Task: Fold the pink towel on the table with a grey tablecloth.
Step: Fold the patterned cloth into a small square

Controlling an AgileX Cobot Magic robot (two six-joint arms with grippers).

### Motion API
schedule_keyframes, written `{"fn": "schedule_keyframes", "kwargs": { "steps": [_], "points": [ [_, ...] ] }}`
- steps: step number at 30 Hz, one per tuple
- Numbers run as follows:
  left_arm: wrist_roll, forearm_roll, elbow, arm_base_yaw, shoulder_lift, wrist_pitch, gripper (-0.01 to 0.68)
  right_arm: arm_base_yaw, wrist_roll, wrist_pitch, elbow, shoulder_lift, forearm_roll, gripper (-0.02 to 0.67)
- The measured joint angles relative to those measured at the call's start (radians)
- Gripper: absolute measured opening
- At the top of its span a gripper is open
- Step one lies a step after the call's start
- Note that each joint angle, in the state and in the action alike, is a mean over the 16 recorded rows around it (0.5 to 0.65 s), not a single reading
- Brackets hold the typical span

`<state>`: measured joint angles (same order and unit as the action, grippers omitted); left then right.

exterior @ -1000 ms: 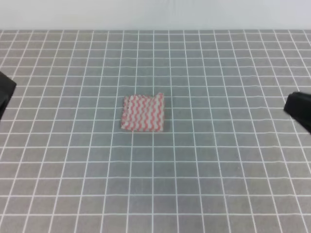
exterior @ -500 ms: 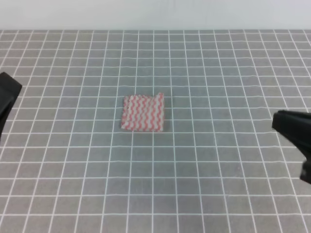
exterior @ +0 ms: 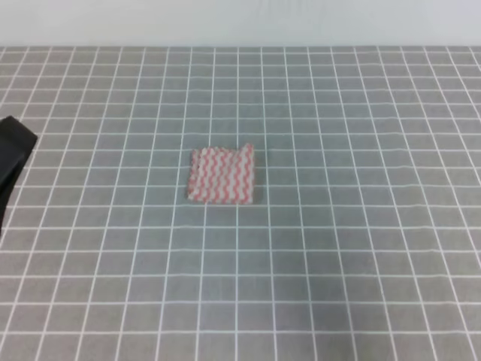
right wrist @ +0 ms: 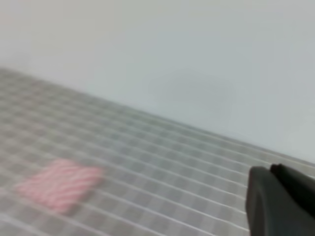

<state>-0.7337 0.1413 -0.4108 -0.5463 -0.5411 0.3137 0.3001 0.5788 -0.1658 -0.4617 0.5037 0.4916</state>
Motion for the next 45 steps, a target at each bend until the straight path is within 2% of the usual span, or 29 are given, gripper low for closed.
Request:
{"fn": "schedule_keyframes", "kwargs": {
  "steps": [9,14,27,45],
  "points": [
    [0.000,0.000,0.000,0.000,-0.001,-0.017,0.000,-0.204,-0.009,0.009,0.236,-0.306,-0.034,-0.002],
    [0.000,0.000,0.000,0.000,-0.002,-0.020,0.000,-0.246,-0.130,0.030,0.347,-0.394,-0.129,-0.002],
    [0.000,0.000,0.000,0.000,0.001,-0.023,0.000,-0.254,-0.557,-0.037,0.478,-0.449,-0.465,-0.002],
    [0.000,0.000,0.000,0.000,0.006,-0.024,0.000,-0.254,-0.579,-0.113,0.481,-0.457,-0.476,-0.002]
  ]
}}
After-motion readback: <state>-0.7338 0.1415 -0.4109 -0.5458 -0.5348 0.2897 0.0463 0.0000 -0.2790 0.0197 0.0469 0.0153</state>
